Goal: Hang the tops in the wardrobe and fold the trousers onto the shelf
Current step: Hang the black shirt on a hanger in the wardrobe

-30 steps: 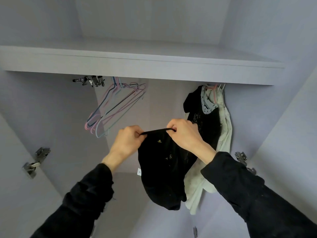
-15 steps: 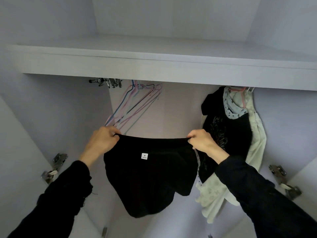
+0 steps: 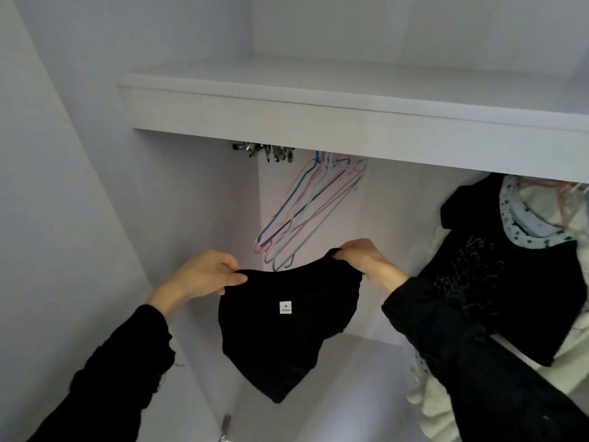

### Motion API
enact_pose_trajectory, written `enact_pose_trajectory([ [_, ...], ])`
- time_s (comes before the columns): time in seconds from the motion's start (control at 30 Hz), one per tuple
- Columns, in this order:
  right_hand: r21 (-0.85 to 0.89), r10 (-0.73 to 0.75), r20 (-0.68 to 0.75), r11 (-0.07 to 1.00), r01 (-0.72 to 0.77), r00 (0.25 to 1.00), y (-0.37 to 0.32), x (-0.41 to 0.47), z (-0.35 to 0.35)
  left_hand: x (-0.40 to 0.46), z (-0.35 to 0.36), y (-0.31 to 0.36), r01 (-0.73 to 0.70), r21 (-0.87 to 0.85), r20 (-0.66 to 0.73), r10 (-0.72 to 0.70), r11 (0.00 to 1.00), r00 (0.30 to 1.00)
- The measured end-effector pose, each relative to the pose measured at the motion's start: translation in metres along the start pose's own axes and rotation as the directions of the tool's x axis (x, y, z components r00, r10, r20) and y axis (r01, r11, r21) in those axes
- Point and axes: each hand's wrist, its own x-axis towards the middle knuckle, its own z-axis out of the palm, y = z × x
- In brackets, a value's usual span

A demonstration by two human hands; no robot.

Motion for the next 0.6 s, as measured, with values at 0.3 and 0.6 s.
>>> enact_pose_trajectory([
  [0.3, 0.654, -0.126, 0.124, 0.756, 0.014, 0.984, -0.030, 0.038, 0.036, 0.001, -0.020, 0.016, -0.030, -0.178, -0.164, 0.000, 0.984, 0.986],
  [0.6, 0.920, -0.053, 0.072, 0.390, -0.045, 0.996, -0.061, 0.058, 0.034, 0.000, -0.033, 0.014, -0.004, -0.175, -0.190, -0.030, 0.985, 0.981],
])
